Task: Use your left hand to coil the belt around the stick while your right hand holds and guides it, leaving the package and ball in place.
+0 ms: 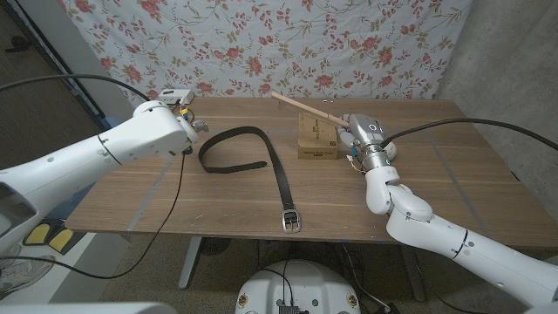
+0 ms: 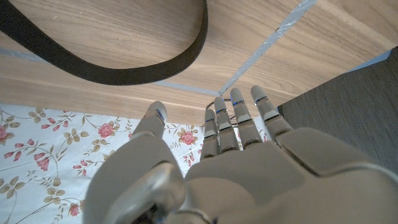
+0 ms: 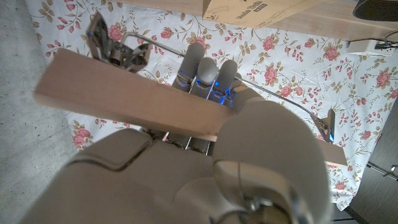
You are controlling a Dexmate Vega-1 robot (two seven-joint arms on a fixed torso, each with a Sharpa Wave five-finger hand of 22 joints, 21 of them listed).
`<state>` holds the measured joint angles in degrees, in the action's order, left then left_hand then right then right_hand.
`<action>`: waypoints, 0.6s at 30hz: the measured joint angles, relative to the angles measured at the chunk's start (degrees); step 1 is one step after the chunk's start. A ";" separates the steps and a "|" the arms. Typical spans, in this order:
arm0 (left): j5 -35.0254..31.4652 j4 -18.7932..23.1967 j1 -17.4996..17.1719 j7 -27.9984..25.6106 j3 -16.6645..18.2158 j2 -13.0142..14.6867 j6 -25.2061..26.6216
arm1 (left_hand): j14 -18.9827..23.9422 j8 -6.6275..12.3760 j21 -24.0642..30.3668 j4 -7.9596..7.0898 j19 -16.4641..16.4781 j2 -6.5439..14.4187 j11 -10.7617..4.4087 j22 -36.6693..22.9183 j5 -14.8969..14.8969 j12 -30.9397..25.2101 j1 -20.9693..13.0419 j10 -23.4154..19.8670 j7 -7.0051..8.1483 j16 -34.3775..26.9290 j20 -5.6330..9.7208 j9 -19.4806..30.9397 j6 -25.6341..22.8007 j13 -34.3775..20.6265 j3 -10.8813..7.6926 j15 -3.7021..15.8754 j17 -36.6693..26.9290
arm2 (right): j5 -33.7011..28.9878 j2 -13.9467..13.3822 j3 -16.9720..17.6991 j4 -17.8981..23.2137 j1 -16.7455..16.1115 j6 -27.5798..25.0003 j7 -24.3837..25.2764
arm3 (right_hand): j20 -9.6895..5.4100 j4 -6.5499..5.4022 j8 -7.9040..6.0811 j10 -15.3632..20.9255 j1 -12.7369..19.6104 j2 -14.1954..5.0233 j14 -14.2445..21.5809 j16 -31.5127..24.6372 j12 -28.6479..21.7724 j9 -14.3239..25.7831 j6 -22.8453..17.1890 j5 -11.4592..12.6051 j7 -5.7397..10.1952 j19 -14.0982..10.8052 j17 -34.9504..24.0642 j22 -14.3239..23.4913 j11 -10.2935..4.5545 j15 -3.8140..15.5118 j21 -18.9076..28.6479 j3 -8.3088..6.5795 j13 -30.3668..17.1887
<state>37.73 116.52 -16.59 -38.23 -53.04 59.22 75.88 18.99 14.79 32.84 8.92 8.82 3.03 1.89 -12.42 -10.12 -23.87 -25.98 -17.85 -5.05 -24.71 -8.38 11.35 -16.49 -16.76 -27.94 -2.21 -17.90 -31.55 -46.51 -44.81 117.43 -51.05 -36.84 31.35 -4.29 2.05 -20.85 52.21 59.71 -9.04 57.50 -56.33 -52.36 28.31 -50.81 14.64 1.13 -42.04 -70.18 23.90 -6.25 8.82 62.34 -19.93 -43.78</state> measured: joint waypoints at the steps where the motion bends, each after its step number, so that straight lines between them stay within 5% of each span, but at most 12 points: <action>1: 0.00 -0.57 1.90 0.00 -2.12 0.08 0.00 | 0.52 0.00 0.10 0.01 0.56 -0.22 -0.04 0.00 0.00 -0.30 -0.22 -0.58 -0.11 -0.44 0.00 0.00 -0.57 -0.10 0.21 0.08 -0.23 | -0.21 0.00 0.00 0.00 0.00 0.38 -0.23 | 0.00 0.00 0.00 0.02 0.00 0.00 0.00 0.00 0.00 0.15 0.00 0.00 0.00 0.00 0.00 0.00 -0.01 0.00 0.00 0.00 0.00; 2: 8.52 -0.62 2.10 -8.45 -2.34 0.08 1.78 | 1.01 0.00 0.23 -0.06 0.86 -0.21 -0.22 0.00 0.00 -0.51 -0.21 -0.99 -0.18 -0.82 0.16 0.00 -1.04 -0.24 0.41 0.19 -0.42 | -0.29 0.48 2.10 -0.50 -1.36 0.55 -0.34 | 0.00 0.00 0.00 0.11 0.00 0.00 0.00 0.00 0.00 0.21 0.00 0.00 0.00 0.00 0.00 0.00 -0.11 0.00 0.00 0.00 0.00; 6: 16.73 -2.93 10.17 -15.47 -10.75 -0.04 2.64 | 1.41 0.00 0.45 0.09 1.63 -0.59 -0.38 0.00 0.00 -0.95 -0.59 -1.61 -0.08 -1.59 0.31 0.00 -1.78 -0.48 0.56 0.58 -0.87 | -0.88 0.93 3.68 -0.99 -2.30 2.03 -1.13 | 0.00 0.00 0.00 0.13 0.01 0.01 0.00 0.00 0.00 0.27 0.00 0.00 0.00 0.00 0.00 -0.27 -0.12 0.00 0.45 0.00 0.00; 18: 38.85 -10.88 26.62 -23.34 -28.27 -4.03 3.68 | 2.51 -0.43 1.10 0.38 2.27 -1.20 -0.33 0.01 0.00 -1.60 -1.19 -2.49 -0.47 -2.86 0.34 -0.01 -2.98 -1.16 1.70 0.78 -1.65 | -1.41 1.93 6.96 -2.46 -3.88 5.30 -2.43 | 0.13 0.00 0.00 0.21 0.01 0.01 0.00 0.00 0.00 0.51 0.00 0.23 0.00 0.54 0.01 -0.54 -0.20 0.00 1.60 0.00 0.00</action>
<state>76.58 105.64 10.02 -61.57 -81.31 55.20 79.56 21.50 14.36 33.94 9.30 11.09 1.84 1.56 -12.41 -10.12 -25.47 -27.17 -20.35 -5.52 -27.58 -8.05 11.34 -19.47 -17.92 -26.25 -1.43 -19.55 -32.97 -44.58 -37.85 114.97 -54.93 -31.54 28.92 -4.16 2.05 -20.85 52.43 59.73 -9.03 57.50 -56.33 -52.36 28.83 -50.80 14.88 1.13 -41.51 -70.18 23.36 -6.45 8.82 63.94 -19.93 -43.77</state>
